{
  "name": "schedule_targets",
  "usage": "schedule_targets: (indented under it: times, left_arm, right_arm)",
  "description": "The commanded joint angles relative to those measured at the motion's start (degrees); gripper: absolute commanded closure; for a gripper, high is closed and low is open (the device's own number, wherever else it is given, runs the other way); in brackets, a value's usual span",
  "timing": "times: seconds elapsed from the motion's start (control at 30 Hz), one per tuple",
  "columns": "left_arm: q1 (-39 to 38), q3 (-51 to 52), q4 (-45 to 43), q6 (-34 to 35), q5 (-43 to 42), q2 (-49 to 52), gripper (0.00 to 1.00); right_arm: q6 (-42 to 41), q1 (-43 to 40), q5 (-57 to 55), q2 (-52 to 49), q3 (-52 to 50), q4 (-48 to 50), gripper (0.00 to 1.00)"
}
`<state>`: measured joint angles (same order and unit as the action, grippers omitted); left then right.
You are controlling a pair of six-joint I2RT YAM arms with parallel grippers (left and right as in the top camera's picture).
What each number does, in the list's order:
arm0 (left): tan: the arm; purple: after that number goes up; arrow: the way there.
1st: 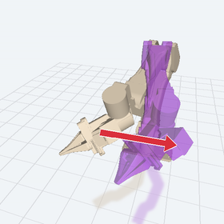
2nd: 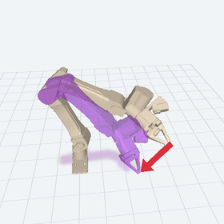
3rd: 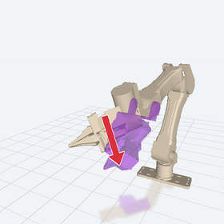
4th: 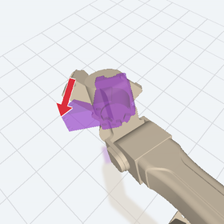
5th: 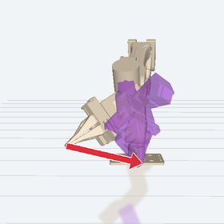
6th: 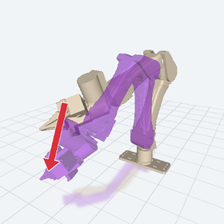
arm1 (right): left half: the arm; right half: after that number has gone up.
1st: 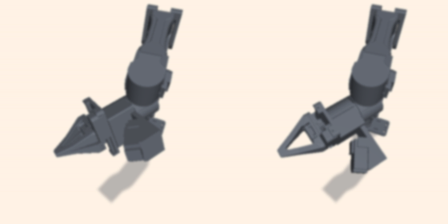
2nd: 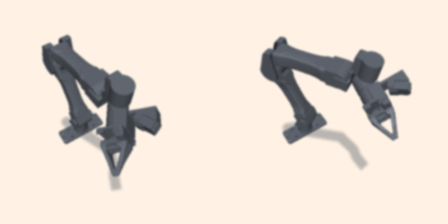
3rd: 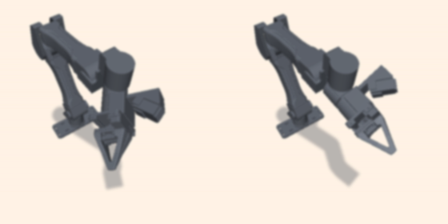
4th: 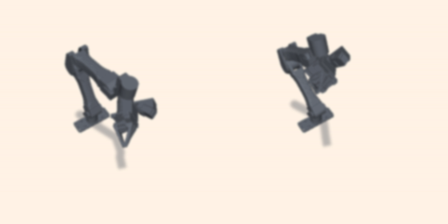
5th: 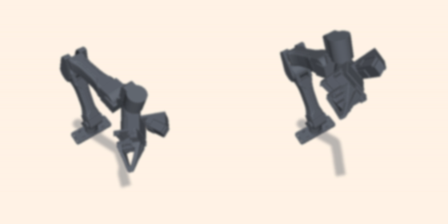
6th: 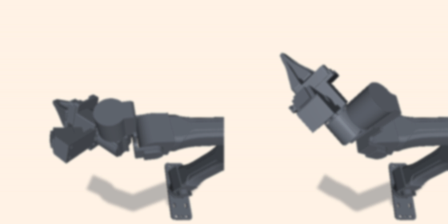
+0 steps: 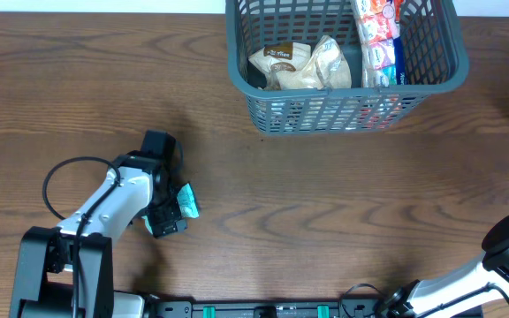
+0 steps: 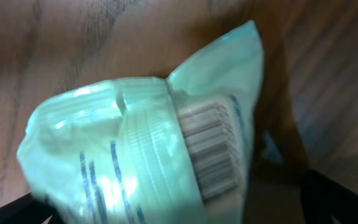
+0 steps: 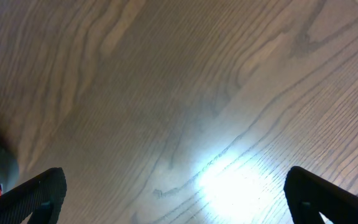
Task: Pack container
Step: 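Grasp the mint-green wet-wipe pack with the left gripper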
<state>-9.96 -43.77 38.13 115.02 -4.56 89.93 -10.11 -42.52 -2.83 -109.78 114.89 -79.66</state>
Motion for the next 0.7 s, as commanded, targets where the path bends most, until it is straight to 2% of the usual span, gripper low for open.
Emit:
schedule_targets:
  times: [0.0, 0.23, 0.27, 0.3, 0.5, 0.53, 0.67]
  left_arm:
    - [0.2, 1.6, -1.0, -0.7, -0.4, 0.7, 0.01]
    - [0.2, 1.7, -1.1, -0.7, -0.3, 0.7, 0.0]
    - [0.2, 1.7, -1.1, -0.7, -0.4, 0.7, 0.07]
    - [0.2, 1.7, -1.1, -0.7, -0.4, 0.7, 0.21]
    - [0.2, 1.7, -1.1, -0.8, -1.2, 0.7, 0.87]
    - [0.2, 1.7, -1.1, -0.8, -1.5, 0.7, 0.94]
    - [0.2, 1.7, -1.2, -0.8, -4.0, 0.7, 0.94]
  right_arm:
    - [-0.5, -0.4, 0.1, 0.0, -0.3, -0.1, 0.01]
    - [-0.5, -0.4, 0.1, 0.0, -0.3, -0.3, 0.01]
    - [-0.5, -0.4, 0.1, 0.0, -0.3, -0.3, 0.01]
    - [-0.5, -0.4, 0.1, 0.0, -0.3, -0.3, 0.01]
    - [-0.5, -0.4, 0.1, 0.0, -0.3, -0.5, 0.01]
    - [-0.5, -0.4, 0.1, 0.0, -0.3, -0.5, 0.01]
    - [-0.5, -0.4, 0.1, 0.0, -0.3, -0.5, 0.01]
